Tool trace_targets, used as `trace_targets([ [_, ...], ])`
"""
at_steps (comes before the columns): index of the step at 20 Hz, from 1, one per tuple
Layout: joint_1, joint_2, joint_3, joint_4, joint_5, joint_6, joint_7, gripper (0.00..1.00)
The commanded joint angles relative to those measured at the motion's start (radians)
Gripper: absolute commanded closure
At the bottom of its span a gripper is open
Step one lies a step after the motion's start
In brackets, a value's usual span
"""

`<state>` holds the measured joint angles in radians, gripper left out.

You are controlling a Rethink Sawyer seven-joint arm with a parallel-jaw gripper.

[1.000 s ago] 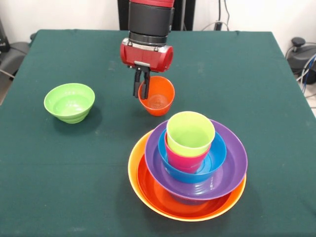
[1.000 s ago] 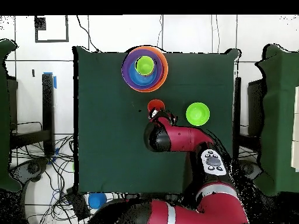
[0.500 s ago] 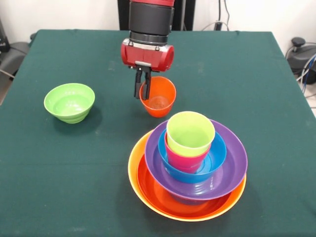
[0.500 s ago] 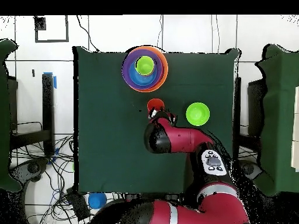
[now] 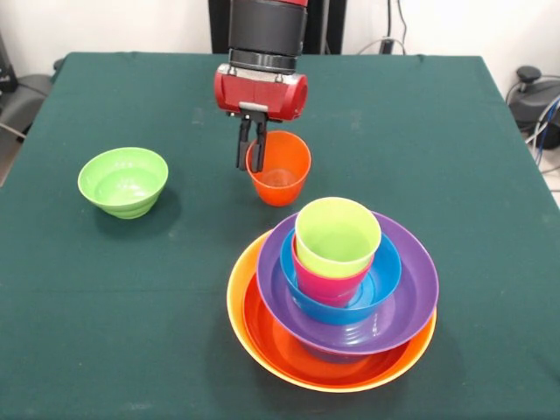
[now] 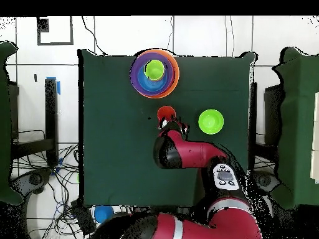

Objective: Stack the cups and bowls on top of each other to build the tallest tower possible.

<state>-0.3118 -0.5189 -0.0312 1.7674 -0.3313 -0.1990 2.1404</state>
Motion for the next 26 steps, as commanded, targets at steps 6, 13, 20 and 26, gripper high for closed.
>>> trace_targets([
  [6, 0.072, 0.051, -0.038, 0.080, 0.015, -0.044, 0.130, 0.00],
  [13, 0.075, 0.063, -0.039, 0.084, 0.029, -0.042, 0.144, 0.00],
  [20, 0.048, 0.026, -0.005, 0.079, 0.019, 0.024, 0.122, 0.00],
  [26, -0.019, -0.097, 0.083, 0.053, 0.038, 0.234, 0.057, 0.00],
])
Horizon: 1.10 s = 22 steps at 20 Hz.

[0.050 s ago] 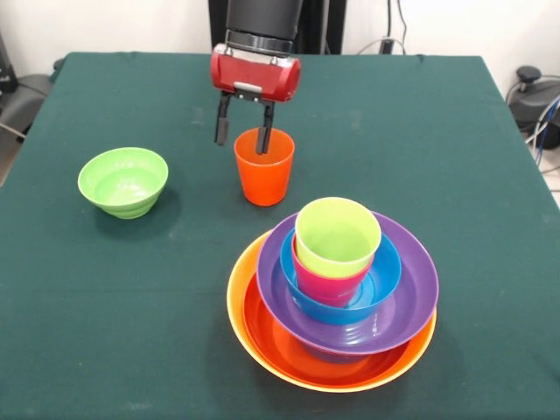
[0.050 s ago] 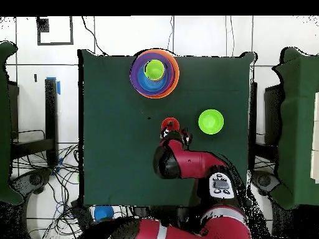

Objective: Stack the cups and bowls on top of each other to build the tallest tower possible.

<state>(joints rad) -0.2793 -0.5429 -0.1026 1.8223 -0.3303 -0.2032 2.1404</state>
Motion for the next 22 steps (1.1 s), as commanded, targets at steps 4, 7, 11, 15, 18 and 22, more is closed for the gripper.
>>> trace_targets([
  [4, -0.096, -0.104, 0.205, -0.038, 0.045, 0.338, 0.011, 0.00],
  [7, -0.121, -0.104, 0.228, -0.057, 0.036, 0.363, -0.008, 0.00],
  [11, -0.150, -0.075, 0.249, -0.092, 0.015, 0.368, -0.018, 0.00],
  [15, -0.184, -0.024, 0.279, -0.149, -0.009, 0.371, -0.045, 0.00],
  [18, -0.199, 0.014, 0.293, -0.194, -0.022, 0.372, -0.059, 0.00],
  [22, -0.205, 0.041, 0.302, -0.242, -0.027, 0.384, -0.068, 0.00],
])
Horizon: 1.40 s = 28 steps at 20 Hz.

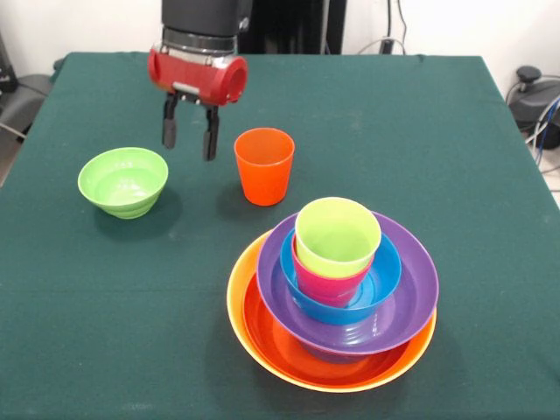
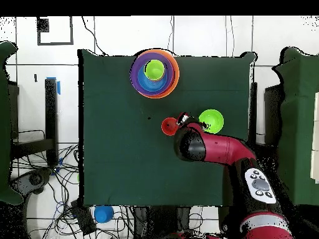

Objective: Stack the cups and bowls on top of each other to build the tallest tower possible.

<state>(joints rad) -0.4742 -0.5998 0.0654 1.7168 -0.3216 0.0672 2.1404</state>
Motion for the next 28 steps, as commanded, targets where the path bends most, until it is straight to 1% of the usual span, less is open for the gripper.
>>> trace_targets([
  [1, -0.007, 0.099, 0.134, -0.147, -0.036, 0.121, -0.069, 0.00],
  [7, -0.006, 0.115, 0.145, -0.221, -0.028, 0.182, -0.090, 0.00],
  [14, -0.035, 0.134, 0.170, -0.264, -0.048, 0.221, -0.125, 0.00],
  [16, -0.043, 0.127, 0.169, -0.261, -0.053, 0.240, -0.131, 0.00],
  [20, -0.054, 0.097, 0.151, -0.219, -0.063, 0.276, -0.134, 0.00],
  [22, -0.071, 0.092, 0.149, -0.199, -0.082, 0.286, -0.155, 0.00],
  [25, -0.104, 0.106, 0.147, -0.170, -0.101, 0.304, -0.178, 0.00],
  [28, -0.121, 0.128, 0.146, -0.161, -0.118, 0.300, -0.172, 0.00],
])
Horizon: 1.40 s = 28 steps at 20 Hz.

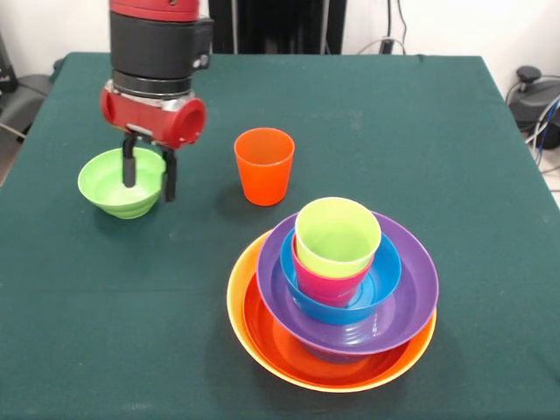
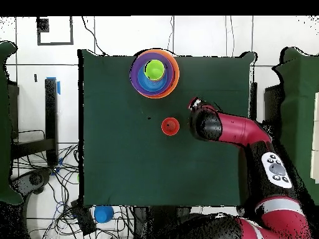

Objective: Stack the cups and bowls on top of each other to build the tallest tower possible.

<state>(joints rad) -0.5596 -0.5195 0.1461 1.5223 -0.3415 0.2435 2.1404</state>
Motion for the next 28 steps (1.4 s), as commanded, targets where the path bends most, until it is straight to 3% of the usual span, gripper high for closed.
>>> trace_targets([
  [1, -0.037, 0.047, 0.067, 0.036, -0.101, 0.124, -0.169, 0.00],
  [7, -0.048, 0.054, 0.076, 0.052, -0.120, 0.110, -0.145, 0.00],
  [15, -0.053, 0.139, 0.092, 0.016, -0.148, 0.031, -0.101, 0.00],
  [28, -0.046, 0.103, 0.109, 0.049, -0.125, 0.062, -0.077, 0.00],
])
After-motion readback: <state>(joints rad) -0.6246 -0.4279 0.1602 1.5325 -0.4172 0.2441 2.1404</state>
